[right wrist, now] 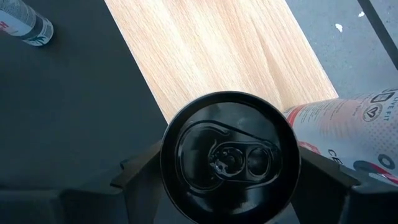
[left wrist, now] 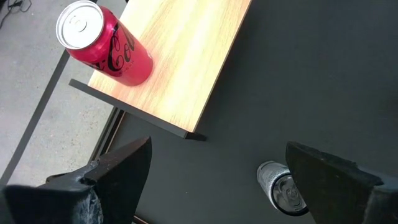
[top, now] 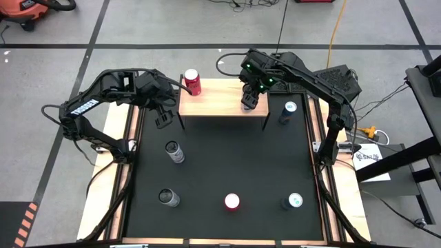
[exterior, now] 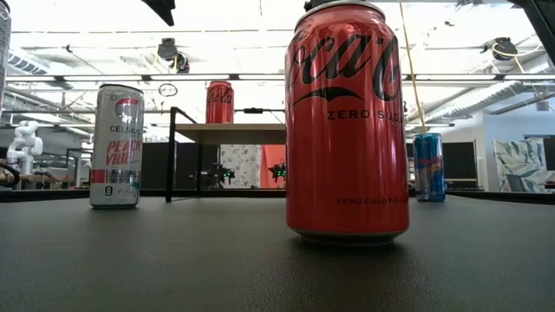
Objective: Place canned beverage on shelf
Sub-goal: Put the top white yellow soda can on the shelf
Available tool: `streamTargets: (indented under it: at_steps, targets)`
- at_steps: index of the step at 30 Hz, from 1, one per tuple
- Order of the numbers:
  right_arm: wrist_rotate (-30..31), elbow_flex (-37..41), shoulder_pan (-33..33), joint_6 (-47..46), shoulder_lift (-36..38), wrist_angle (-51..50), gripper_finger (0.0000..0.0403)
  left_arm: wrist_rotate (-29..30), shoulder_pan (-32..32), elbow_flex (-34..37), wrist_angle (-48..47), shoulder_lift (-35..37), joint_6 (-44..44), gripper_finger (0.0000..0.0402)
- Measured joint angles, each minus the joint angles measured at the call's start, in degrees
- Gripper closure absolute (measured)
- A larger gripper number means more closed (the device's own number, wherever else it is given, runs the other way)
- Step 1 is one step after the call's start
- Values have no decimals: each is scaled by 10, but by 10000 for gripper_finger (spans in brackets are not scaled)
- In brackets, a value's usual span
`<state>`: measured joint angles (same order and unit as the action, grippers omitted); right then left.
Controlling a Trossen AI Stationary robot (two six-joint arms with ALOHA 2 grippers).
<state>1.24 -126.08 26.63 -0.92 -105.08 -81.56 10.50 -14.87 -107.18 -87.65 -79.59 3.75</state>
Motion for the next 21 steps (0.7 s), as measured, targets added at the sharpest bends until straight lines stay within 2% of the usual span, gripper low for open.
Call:
streamTargets:
  at_steps: [21]
  targets:
    - [0, 0, 0, -10, 0, 3, 128, 0, 0, 0, 1, 0, 2, 28]
